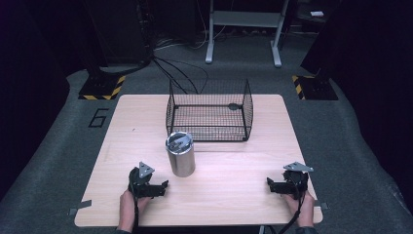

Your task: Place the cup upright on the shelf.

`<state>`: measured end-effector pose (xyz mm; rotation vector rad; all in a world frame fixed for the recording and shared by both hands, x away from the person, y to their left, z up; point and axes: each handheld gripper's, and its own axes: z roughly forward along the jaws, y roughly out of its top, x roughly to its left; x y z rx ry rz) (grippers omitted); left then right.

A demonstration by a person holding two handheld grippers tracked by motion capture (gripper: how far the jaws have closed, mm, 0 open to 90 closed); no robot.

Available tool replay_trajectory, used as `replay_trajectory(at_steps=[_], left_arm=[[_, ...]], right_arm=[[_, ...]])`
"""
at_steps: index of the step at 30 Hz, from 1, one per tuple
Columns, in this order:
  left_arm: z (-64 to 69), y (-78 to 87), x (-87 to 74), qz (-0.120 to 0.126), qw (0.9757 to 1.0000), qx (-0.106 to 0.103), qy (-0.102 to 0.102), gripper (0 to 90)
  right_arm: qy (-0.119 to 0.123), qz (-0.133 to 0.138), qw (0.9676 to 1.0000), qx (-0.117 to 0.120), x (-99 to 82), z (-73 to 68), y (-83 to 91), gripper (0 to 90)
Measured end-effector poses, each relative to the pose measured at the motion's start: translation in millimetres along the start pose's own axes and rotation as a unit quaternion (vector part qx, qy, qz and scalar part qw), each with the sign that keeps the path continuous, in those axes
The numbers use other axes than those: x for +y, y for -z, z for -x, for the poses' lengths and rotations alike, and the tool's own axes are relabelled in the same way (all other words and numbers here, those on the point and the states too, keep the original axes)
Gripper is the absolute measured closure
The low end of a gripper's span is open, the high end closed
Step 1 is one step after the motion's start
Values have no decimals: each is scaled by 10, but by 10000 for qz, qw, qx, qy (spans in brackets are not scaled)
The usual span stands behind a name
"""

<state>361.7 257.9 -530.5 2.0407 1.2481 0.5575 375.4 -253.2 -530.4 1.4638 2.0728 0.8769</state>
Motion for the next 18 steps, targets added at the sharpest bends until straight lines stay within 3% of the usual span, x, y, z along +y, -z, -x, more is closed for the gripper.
replay_trajectory(at_steps=[4, 12, 18], left_arm=[[18, 11, -15, 18, 9999, 131, 79, 68], [14, 15, -22, 10, 9999, 116, 86, 59], [-16, 29, -41, -64, 9999, 83, 44, 1]], right_arm=[[-30, 8, 10000, -2, 1, -5, -2, 0], [-31, 1, 10000, 4, 2, -4, -1, 0], [-46, 9, 10000, 6, 3, -6, -2, 0]])
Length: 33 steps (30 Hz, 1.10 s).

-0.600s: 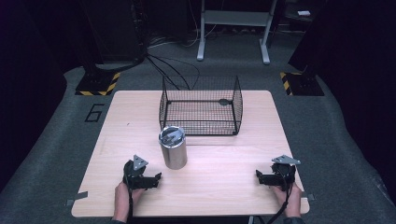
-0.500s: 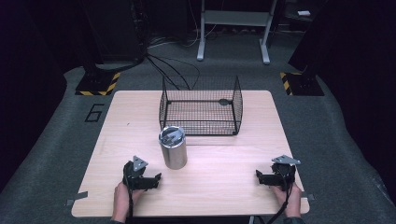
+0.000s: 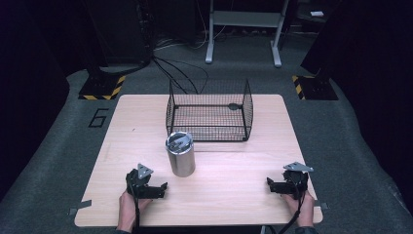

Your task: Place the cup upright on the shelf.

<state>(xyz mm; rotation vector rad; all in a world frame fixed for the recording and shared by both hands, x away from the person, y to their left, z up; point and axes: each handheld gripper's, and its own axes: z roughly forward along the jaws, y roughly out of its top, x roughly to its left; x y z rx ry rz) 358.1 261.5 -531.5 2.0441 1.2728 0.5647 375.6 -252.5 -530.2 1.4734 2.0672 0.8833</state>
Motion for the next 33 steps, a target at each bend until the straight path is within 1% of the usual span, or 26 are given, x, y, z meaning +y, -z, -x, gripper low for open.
replay_trajectory(at_steps=[2, 3, 4, 5, 6, 7, 8, 9, 11, 12, 13, 14, 15, 17, 18, 19, 20, 22, 23, 24, 25, 27, 28, 29, 31, 33], left_arm=[[-6, 15, -14, 21, 10000, -11, -9, 1], [-9, 39, -18, -21, 10000, -71, 9, 1], [-7, 71, -23, 114, 9998, -127, 107, 1], [-7, 71, -23, 114, 9998, -127, 107, 1], [-10, 116, -18, 264, 9994, -172, 116, 1], [-15, 160, -6, 307, 9993, -215, 92, 1], [-12, 185, 1, 390, 9988, -267, 118, 0], [-12, 185, 1, 390, 9988, -267, 118, 0], [-5, 256, 23, 622, 9971, -368, 219, 0], [0, 330, 62, 763, 9954, -496, 281, 0], [0, 330, 62, 763, 9954, -496, 281, 0], [17, 360, 94, 898, 9940, -531, 336, 0], [33, 405, 150, 961, 9928, -651, 288, 0], [70, 442, 217, 1082, 9912, -714, 253, 0], [70, 442, 217, 1082, 9912, -714, 253, 0], [103, 465, 290, 1143, 9898, -829, 200, 0], [103, 465, 290, 1143, 9898, -829, 200, 0], [131, 486, 358, 1217, 9890, -836, 90, 0], [142, 497, 390, 1263, 9882, -858, 66, 0], [153, 500, 418, 1338, 9874, -840, 46, 0], [153, 510, 454, 1349, 9868, -892, 19, 0], [164, 508, 505, 1455, 9851, -919, 11, 0], [177, 508, 551, 1497, 9842, -943, -30, 0], [177, 508, 551, 1497, 9842, -943, -30, 0], [191, 499, 603, 1572, 9831, -939, -74, 0], [199, 495, 661, 1614, 9820, -963, -166, 0]], right_arm=[[4, -2, 10000, 1, 1, 0, 0, 0], [-9, -6, 10000, -2, 1, -1, 0, 0], [-8, -5, 10000, 0, 1, -1, 0, 0], [-8, -5, 10000, 0, 1, -1, 0, 0], [-8, -6, 10000, -1, 1, -1, 0, 0], [-9, -6, 10000, -1, 1, -2, 0, 0], [-9, -6, 10000, -2, 1, -2, 0, 0], [-9, -6, 10000, -2, 1, -2, 0, 0], [-6, -8, 10000, -1, 2, -1, 0, 0], [-9, -6, 10000, -2, 1, -2, 0, 0], [-10, -7, 10000, -5, 2, -2, 0, 0], [-10, -8, 10000, -6, 2, -2, -1, 0], [-11, -7, 10000, -6, 2, -2, -1, 0], [-9, -8, 10000, -5, 2, -2, -1, 0], [-9, -8, 10000, -5, 2, -2, -1, 0], [-14, -7, 10000, -10, 2, -4, 0, 0], [-14, -7, 10000, -10, 2, -4, 0, 0], [18, 10, 10000, 1, 2, -3, -1, 1], [93, -3, 10000, 32, 0, -3, 1, 1], [93, -3, 10000, 32, 0, -3, 1, 1], [102, -4, 9999, 38, 0, -2, 1, 0], [90, -5, 10000, 37, 0, -3, 1, 1], [91, 4, 10000, 36, 0, -3, 0, 1], [91, 4, 10000, 36, 0, -3, 0, 1], [81, -2, 10000, 37, 1, -2, 1, 1], [80, -3, 10000, 41, 1, -1, 0, 1]])
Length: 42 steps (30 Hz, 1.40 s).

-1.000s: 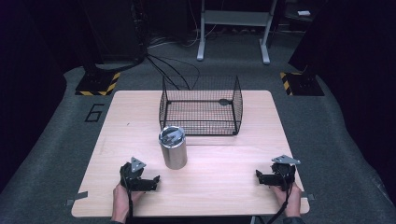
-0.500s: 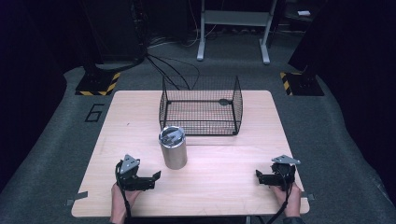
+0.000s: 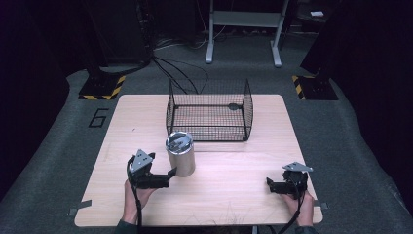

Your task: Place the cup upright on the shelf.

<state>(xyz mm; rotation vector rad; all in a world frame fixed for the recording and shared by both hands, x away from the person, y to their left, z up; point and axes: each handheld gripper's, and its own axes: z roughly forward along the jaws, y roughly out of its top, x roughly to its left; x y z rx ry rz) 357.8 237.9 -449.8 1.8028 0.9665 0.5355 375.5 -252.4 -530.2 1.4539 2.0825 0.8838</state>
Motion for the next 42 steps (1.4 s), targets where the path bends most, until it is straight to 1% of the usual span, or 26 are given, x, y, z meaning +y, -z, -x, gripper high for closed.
replay_trajectory(at_steps=[1, 2, 4, 6, 7, 9, 11, 12, 13, 14, 16, 17, 20, 21, 26, 27, 31, 32, 35, 36, 38, 39, 42], left_arm=[[5, -12, 14, 58, 10000, 17, -2, 0], [2, -19, 45, 26, 10000, -19, -43, 0], [4, -40, 81, 70, 9999, -37, -69, 0], [3, -55, 106, 97, 9999, -39, -65, 0], [-2, -75, 138, 104, 9999, -89, -54, 0], [-3, -83, 152, 109, 9999, -74, -77, 0], [-9, -101, 185, 157, 9997, -159, -52, 0], [-2, -113, 197, 182, 9997, -167, -31, 0], [-6, -122, 208, 222, 9996, -154, -66, 0], [-8, -142, 235, 201, 9996, -190, -77, 0], [-8, -155, 245, 196, 9996, -197, -94, 0], [-1, -191, 254, 242, 9995, -169, -67, 0], [-2, -210, 268, 245, 9995, -182, -76, 0], [-1, -227, 287, 225, 9995, -219, -100, 0], [13, -279, 318, 240, 9995, -205, -101, 0], [12, -282, 325, 201, 9995, -248, -88, 0], [16, -329, 335, 297, 9992, -241, -86, 0], [14, -356, 337, 342, 9990, -286, -90, 0], [18, -385, 338, 371, 9988, -301, -90, 0], [17, -398, 338, 426, 9987, -275, -100, 0], [15, -413, 344, 443, 9985, -296, -98, 0], [8, -430, 352, 417, 9986, -325, -66, 0], [6, -451, 359, 421, 9986, -319, -61, 0]], right_arm=[[0, -1, 10000, 0, 0, 0, 0, 1], [2, 0, 10000, 3, 0, 1, 0, 1], [2, -1, 10000, 1, 0, 1, 0, 1], [-3, -2, 10000, -1, 0, 0, 0, 1], [-5, -3, 10000, -2, 0, 0, 0, 1], [-6, -3, 10000, -3, 0, 0, 0, 1], [-6, -5, 10000, -4, 1, -1, -1, 0], [-4, -5, 10000, -4, 1, -1, -1, 0], [-4, -5, 10000, -4, 1, -1, -1, 0], [-2, -7, 10000, -2, 1, -1, -1, 0], [-5, -6, 10000, -3, 1, -1, -1, 0], [-4, -5, 10000, -3, 1, -1, -1, 0], [-6, 0, 10000, -4, 1, -1, -2, 0], [-3, -7, 10000, -3, 1, -1, -1, 0], [-5, -6, 10000, -2, 1, -1, -1, 0], [-5, -6, 10000, -2, 1, -1, -1, 0], [-9, -4, 10000, -3, 1, -1, -1, 0], [-7, -4, 10000, -4, 1, -1, -1, 0], [-8, -4, 10000, -5, 1, -1, -1, 0], [-9, -2, 10000, -5, 1, -2, -1, 0], [-10, -5, 10000, -4, 1, -2, -1, 0], [-9, -3, 10000, -4, 1, -2, -1, 0], [-9, -4, 10000, -4, 1, -1, -1, 0]])
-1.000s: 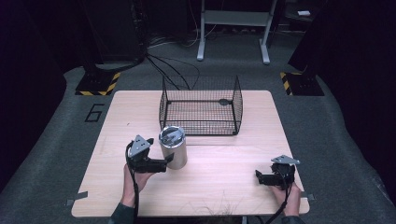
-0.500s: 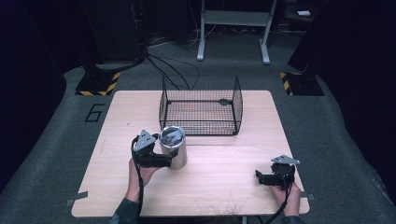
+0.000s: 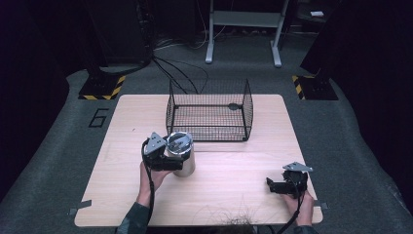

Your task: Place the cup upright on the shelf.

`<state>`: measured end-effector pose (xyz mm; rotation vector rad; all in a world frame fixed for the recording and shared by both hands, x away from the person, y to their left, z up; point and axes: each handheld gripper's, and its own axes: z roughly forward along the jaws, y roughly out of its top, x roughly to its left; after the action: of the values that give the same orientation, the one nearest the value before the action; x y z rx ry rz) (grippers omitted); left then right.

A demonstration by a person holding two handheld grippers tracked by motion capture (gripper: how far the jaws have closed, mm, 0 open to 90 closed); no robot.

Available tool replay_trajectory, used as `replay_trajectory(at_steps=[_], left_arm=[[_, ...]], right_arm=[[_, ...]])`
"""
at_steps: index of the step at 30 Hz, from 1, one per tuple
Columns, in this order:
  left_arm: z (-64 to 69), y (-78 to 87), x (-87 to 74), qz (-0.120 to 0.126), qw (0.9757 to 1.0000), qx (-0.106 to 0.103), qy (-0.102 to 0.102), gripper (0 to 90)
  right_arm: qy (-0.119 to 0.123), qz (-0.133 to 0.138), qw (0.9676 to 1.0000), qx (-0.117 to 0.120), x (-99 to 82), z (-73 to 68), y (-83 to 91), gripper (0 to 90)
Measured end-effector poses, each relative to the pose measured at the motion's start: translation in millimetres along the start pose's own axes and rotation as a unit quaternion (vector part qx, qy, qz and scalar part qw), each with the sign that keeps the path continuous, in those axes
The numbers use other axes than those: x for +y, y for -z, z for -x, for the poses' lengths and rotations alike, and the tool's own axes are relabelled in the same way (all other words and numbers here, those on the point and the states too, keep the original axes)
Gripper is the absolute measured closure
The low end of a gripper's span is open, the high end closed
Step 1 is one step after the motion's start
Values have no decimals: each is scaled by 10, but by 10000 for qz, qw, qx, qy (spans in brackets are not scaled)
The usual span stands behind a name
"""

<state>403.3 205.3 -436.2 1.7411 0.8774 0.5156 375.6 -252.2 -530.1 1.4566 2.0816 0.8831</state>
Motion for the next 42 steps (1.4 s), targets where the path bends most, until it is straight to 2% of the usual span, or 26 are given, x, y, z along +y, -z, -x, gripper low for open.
replay_trajectory(at_steps=[7, 10, 14, 17, 28, 42], left_arm=[[7, -56, 8, 29, 9999, 88, -49, 3], [8, -80, 1, 89, 9999, 86, -6, 13], [17, -105, -2, 136, 9998, 140, -67, 15], [14, -103, -2, 86, 9999, 117, -81, 20], [27, -115, -17, 155, 9996, 190, -120, 28], [18, -111, -25, 195, 9995, 156, -173, 37]], right_arm=[[-1, 1, 10000, -2, 0, 0, 0, 0], [4, -1, 10000, 1, 0, 1, 0, 0], [6, -2, 10000, 1, 0, 1, 0, 0], [5, -2, 10000, 1, 0, 1, -1, 0], [1, 0, 10000, -1, 0, 1, 0, 0], [1, 0, 10000, 0, 0, 1, 0, 0]])
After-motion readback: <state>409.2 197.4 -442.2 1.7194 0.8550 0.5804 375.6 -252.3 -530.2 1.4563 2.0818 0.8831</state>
